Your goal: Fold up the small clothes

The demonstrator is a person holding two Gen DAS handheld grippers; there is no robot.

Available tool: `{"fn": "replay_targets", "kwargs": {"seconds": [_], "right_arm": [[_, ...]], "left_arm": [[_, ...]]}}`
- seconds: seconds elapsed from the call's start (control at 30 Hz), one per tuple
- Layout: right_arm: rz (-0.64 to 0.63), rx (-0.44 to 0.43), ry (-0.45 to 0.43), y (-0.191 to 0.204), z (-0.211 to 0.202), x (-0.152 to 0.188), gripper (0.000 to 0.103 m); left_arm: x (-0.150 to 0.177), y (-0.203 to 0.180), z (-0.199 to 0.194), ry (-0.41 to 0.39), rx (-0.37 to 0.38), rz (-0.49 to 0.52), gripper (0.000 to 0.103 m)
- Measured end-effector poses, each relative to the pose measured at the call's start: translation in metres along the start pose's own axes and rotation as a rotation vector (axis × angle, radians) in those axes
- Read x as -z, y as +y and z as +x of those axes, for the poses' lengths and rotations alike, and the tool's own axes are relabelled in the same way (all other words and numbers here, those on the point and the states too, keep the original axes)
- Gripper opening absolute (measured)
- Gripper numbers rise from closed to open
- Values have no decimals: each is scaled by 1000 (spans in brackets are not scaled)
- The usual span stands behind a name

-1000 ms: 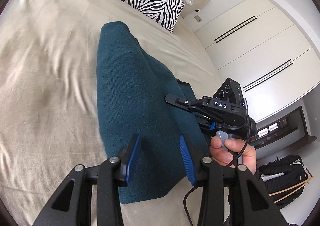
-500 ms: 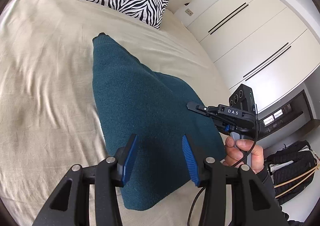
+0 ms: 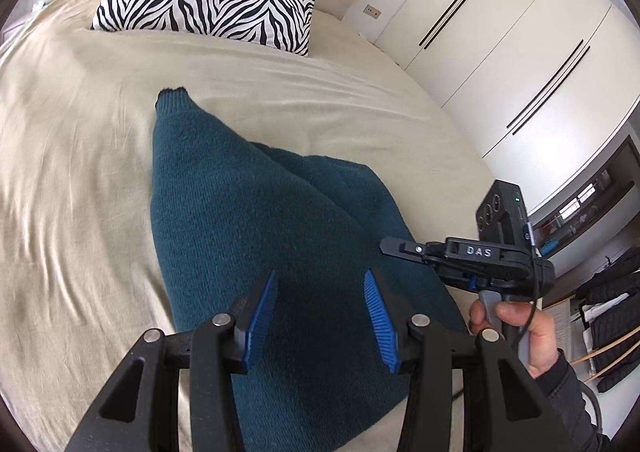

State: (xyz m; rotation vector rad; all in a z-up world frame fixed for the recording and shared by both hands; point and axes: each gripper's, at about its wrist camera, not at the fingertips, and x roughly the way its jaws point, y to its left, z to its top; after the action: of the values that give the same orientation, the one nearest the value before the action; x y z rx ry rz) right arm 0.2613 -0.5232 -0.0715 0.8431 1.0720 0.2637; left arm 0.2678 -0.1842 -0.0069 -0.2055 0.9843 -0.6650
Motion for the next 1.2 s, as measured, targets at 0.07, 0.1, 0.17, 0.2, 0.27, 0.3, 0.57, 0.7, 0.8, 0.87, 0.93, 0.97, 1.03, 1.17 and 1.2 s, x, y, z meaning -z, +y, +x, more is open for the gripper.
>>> {"fn": "replay_targets", "kwargs": {"seconds": [0.07,0.1,0.17,0.2,0.27,0.3,0.57,0.7,0.8,0.87,0.93,0.97,1.03,1.17,1.2], "right_arm": [[12,31,-32,3,-11,0,19],[0,50,-69,6,-20,0,21],[-28,105,-130,13,-35,-2,23],[-35,107,-150,16,-39,-3,23],[-64,60,-146,26,-39,-8,23],[-81,53,-141,33,-32,-13,23],[-82,-17,-90,13,14,-23,17],[-87,21,-110,19,-5,-20,21],[-121,-6,-139,33,-31,-6,21],[-163,-45,-133,44,-45,12,21],[-202,-61,-95,50,-47,31,21],[-212,-49,-64,50,-42,39,21],[-196,18,-11,37,-26,50,21],[-133,-43,-14,14,-17,57,20],[-130,-33,-15,16,-19,58,21]], "left_arm": [[-12,-6,7,-13,-36,32,48],[-17,-8,11,-17,-61,42,48],[-22,-6,22,-6,-95,50,48],[-24,-3,29,3,-115,52,47],[-24,3,41,22,-146,45,43],[-23,6,45,26,-149,44,42],[-11,15,56,-7,-137,97,42],[-8,9,39,-13,-149,70,41],[4,-4,14,-47,-191,87,41],[17,-9,3,-54,-196,100,41],[29,-12,5,-33,-213,125,41],[35,-12,10,-19,-227,146,41],[40,-8,21,10,-226,153,41],[41,-4,20,11,-208,138,41],[41,-5,16,13,-214,130,41]]}}
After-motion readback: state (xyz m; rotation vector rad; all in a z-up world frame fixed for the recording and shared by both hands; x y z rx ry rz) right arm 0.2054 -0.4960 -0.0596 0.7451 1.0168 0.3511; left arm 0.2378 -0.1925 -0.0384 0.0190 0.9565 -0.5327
